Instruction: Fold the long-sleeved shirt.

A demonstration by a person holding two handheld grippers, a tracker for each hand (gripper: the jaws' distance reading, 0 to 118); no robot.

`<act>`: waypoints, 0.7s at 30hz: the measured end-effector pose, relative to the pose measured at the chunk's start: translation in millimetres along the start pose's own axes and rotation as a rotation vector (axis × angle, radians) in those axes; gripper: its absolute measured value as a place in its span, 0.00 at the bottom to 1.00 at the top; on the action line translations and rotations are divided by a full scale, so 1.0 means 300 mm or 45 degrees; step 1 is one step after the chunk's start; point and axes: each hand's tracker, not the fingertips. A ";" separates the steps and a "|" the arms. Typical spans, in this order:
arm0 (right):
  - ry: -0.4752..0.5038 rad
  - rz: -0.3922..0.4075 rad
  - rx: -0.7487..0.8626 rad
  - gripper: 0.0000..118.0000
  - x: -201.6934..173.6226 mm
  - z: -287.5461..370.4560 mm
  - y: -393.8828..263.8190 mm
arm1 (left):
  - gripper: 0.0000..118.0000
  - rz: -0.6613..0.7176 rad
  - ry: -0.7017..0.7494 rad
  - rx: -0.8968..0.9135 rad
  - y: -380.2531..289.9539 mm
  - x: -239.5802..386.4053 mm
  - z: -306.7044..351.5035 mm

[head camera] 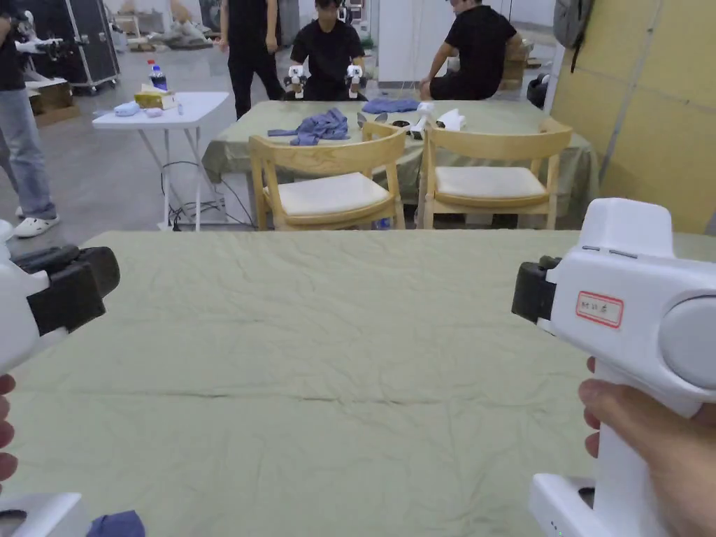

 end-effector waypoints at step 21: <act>0.147 0.145 0.279 0.19 -0.002 0.129 0.047 | 0.17 -0.153 0.045 0.231 0.000 0.341 0.001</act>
